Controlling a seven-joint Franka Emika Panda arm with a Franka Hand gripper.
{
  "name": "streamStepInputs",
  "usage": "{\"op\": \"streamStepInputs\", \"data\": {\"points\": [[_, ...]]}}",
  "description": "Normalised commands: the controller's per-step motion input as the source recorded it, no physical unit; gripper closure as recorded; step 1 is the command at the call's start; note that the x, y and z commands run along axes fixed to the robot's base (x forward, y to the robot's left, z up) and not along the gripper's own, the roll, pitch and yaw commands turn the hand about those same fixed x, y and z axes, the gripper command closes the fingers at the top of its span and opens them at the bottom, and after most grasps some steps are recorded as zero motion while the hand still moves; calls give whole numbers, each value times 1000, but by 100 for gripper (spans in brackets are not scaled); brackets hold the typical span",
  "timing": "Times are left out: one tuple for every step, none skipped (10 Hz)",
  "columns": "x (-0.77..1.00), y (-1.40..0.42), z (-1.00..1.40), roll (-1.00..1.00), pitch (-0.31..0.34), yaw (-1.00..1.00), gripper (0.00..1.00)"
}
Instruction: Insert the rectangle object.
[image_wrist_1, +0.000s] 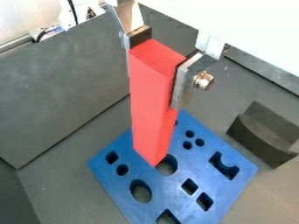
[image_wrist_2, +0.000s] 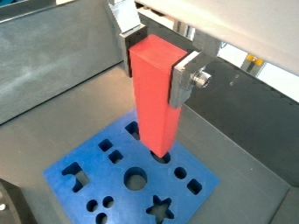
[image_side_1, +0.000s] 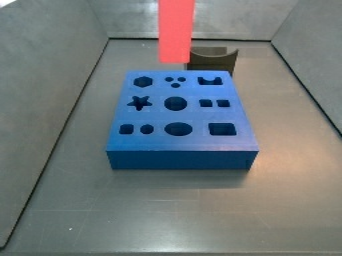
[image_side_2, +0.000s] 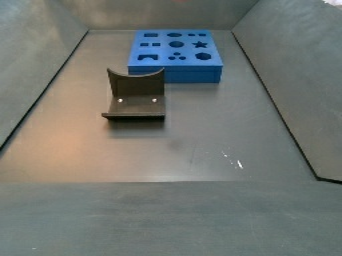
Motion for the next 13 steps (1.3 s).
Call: {"op": "streamStepInputs", "data": {"points": [[11,0,0,13,0,0,100],[746,-411,0,409,113,0,100],[691,-311,0,500,163,0,100],[806,-360,83,447,89,0,100],[917,-431,0,353,16,0,100],[1000,-377,-214,290,0,0,100],[1000,-231,-514,0,-30,0,100],[1000,-189,-566,0,-43,0,100],[1000,-171,-569,0,-31,0,100],[1000,-134,-537,0,-24,0,100],[1000,-60,-500,0,-23,0,100],[1000,0,-417,24,-14,0,100],[1000,0,-349,104,0,0,100]]}}
